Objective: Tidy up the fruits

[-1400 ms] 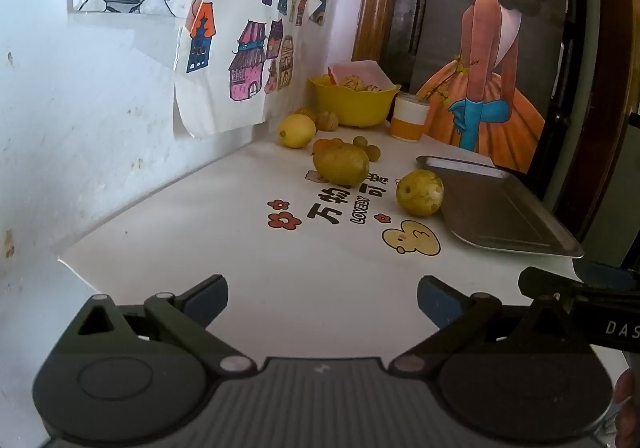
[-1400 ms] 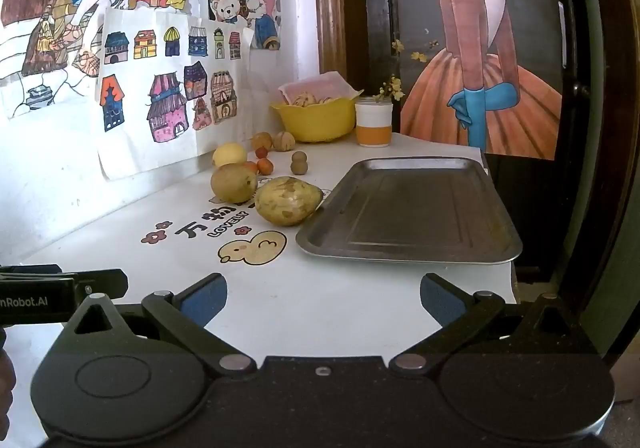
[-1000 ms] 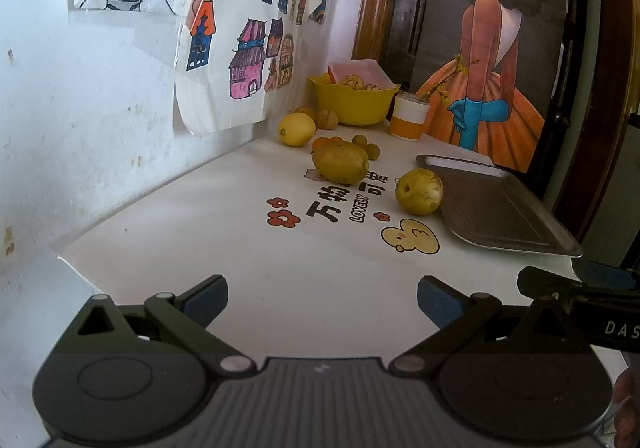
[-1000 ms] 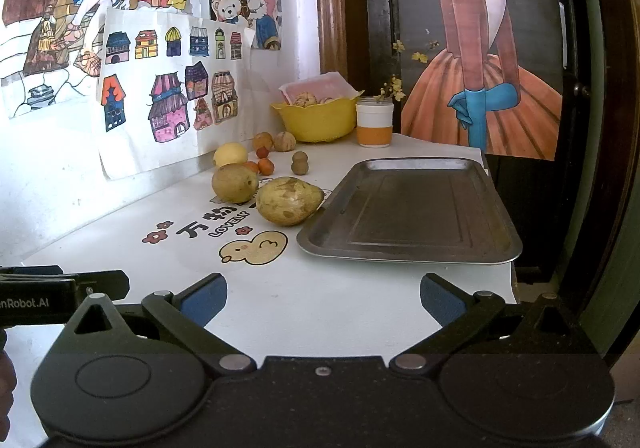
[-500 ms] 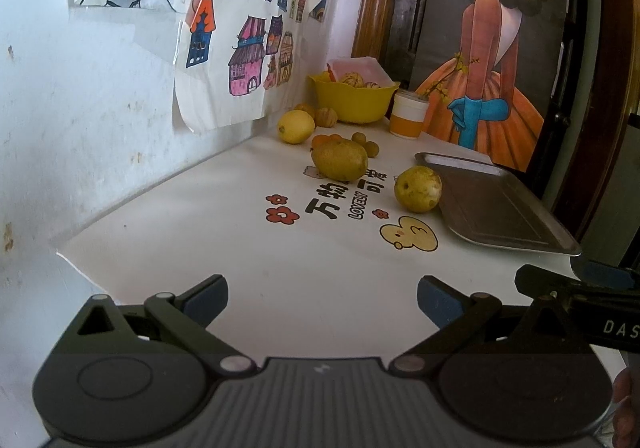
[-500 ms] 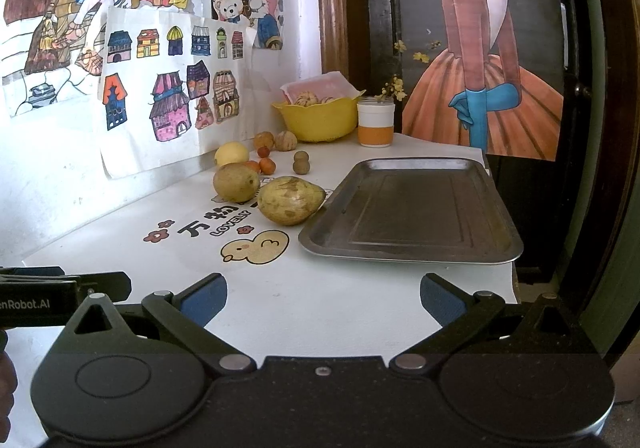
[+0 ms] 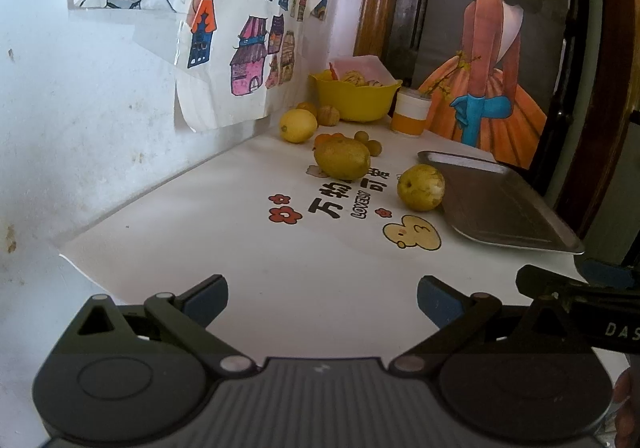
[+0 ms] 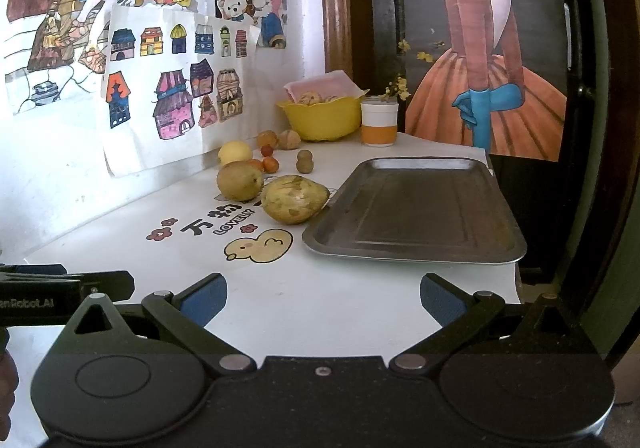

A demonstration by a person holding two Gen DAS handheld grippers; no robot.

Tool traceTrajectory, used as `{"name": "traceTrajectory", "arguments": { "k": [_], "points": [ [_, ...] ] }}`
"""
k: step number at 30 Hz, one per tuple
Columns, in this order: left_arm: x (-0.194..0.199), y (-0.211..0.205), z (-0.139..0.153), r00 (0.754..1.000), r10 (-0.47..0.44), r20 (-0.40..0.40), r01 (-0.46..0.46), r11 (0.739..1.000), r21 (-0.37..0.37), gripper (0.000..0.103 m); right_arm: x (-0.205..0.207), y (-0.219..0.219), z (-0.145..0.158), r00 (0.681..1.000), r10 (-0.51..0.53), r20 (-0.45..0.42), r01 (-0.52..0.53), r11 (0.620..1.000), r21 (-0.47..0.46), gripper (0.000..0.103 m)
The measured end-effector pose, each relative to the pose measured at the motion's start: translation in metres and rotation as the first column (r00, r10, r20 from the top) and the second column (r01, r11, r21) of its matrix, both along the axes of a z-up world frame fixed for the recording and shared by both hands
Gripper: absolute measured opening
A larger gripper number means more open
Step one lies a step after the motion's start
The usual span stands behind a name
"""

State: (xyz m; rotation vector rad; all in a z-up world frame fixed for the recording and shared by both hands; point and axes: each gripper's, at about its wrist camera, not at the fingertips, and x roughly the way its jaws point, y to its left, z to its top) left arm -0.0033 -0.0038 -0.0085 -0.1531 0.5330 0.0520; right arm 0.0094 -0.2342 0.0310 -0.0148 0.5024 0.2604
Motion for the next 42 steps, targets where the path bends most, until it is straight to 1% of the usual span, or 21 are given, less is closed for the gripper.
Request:
{"name": "traceTrajectory", "arguments": {
  "k": [10,14,19,21,24,27,30,34,39,42],
  "points": [
    [0.013,0.003,0.005,0.999,0.014,-0.029,-0.013,1.0,0.022,0.102,0.004,0.002,0.001,1.0,0.011,0.008,-0.011,1.0,-0.013,0.102],
    [0.027,0.005,0.015,0.999,0.008,-0.041,-0.006,0.999,0.049,0.102,0.018,0.003,0.013,0.998,0.06,0.028,-0.059,0.997,-0.041,0.102],
    [0.054,0.009,0.04,1.0,-0.028,-0.014,0.029,0.995,0.098,0.102,0.049,0.0,0.041,0.987,0.15,0.056,-0.147,0.988,-0.042,0.102],
    [0.068,0.011,0.05,0.999,-0.05,-0.011,0.051,0.995,0.09,0.102,0.064,0.0,0.052,0.977,0.206,0.05,-0.204,0.978,-0.048,0.102],
    [0.092,0.016,0.061,0.997,-0.077,-0.022,0.078,0.996,0.052,0.102,0.088,0.005,0.064,0.959,0.281,0.031,-0.278,0.958,-0.07,0.102],
    [0.118,0.021,0.065,0.994,-0.103,-0.044,0.104,0.994,0.024,0.102,0.11,0.013,0.069,0.941,0.338,-0.005,-0.337,0.938,-0.085,0.102],
    [0.142,0.021,0.067,0.989,-0.129,-0.067,0.131,0.991,0.017,0.102,0.126,0.021,0.07,0.917,0.399,-0.017,-0.398,0.91,-0.113,0.102],
    [0.176,0.02,0.063,0.982,-0.167,-0.087,0.17,0.985,0.031,0.102,0.151,0.03,0.065,0.892,0.449,-0.051,-0.451,0.88,-0.146,0.102],
    [0.214,0.018,0.046,0.977,-0.174,-0.125,0.178,0.984,0.018,0.102,0.181,0.036,0.047,0.866,0.485,-0.123,-0.499,0.855,-0.139,0.102],
    [0.229,0.016,0.034,0.974,-0.174,-0.144,0.177,0.984,0.008,0.102,0.194,0.041,0.032,0.845,0.507,-0.172,-0.529,0.838,-0.132,0.102]
  ]
}}
